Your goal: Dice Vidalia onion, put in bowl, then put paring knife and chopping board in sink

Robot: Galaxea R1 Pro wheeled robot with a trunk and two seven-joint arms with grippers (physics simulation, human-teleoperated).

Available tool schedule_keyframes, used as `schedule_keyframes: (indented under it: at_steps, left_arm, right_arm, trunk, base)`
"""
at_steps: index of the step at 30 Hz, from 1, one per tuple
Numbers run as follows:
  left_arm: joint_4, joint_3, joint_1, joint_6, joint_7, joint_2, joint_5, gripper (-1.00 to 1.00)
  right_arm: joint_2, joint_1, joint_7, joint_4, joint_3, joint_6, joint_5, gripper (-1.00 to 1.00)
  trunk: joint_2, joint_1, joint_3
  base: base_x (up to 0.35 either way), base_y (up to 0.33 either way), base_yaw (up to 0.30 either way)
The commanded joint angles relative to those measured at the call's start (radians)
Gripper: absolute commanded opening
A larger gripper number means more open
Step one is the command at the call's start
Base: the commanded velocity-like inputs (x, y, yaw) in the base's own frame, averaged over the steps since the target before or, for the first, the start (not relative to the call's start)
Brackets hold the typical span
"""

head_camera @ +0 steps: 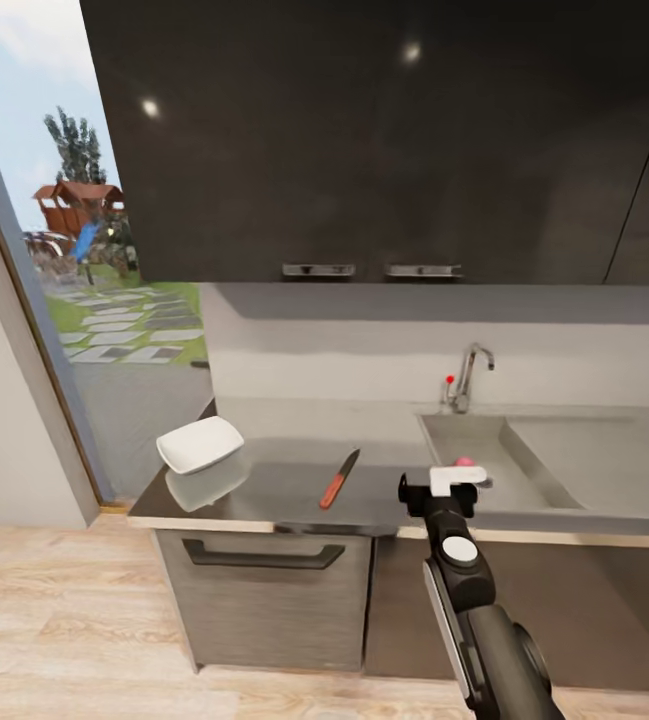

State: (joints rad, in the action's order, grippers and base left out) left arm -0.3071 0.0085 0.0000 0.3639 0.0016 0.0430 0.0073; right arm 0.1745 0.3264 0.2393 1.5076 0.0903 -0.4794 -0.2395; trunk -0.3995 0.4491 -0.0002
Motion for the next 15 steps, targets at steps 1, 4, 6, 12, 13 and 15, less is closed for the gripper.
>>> schedule_keyframes:
  at_steps: [1,4,6,12,13,15]
  left_arm:
    - [0.0,0.001,0.0,0.002,0.0,0.0,0.001,1.0]
    - [0.0,0.001,0.0,0.002,0.0,0.0,0.001,1.0]
    - [0.0,0.001,0.0,0.003,0.0,0.0,0.0,1.0]
    - [0.0,0.001,0.0,0.003,0.0,0.001,0.0,1.0]
    - [0.0,0.001,0.0,0.003,0.0,0.001,0.0,1.0]
    - [0.0,0.001,0.0,0.003,0.0,0.001,0.0,1.0]
  right_arm:
    - [0.0,0.0,0.002,-0.009,0.001,-0.007,-0.008,1.0]
    - [0.0,0.0,0.002,-0.028,0.0,-0.004,-0.008,1.0]
    - [0.0,0.0,0.002,-0.042,-0.001,-0.002,-0.009,1.0]
    - [0.0,0.0,0.002,-0.091,-0.002,0.006,-0.009,1.0]
    - [0.0,0.0,0.001,-0.1,-0.002,0.027,-0.008,1.0]
    - [0.0,0.0,0.0,-0.125,-0.003,0.069,-0.008,1.0]
  trunk:
    - [-0.001,0.001,0.0]
    - [-0.001,0.001,0.0]
    - [-0.001,0.001,0.0]
    - [-0.001,0.001,0.0]
    - [-0.001,0.001,0.0]
    - [-0.001,0.001,0.0]
  base:
    - [0.268,0.072,0.0]
    - [0.205,0.039,0.0]
    - [0.1,0.015,0.0]
    - [0.026,0.004,0.0]
    - [0.004,0.001,0.0]
    - [0.003,0.0,0.0]
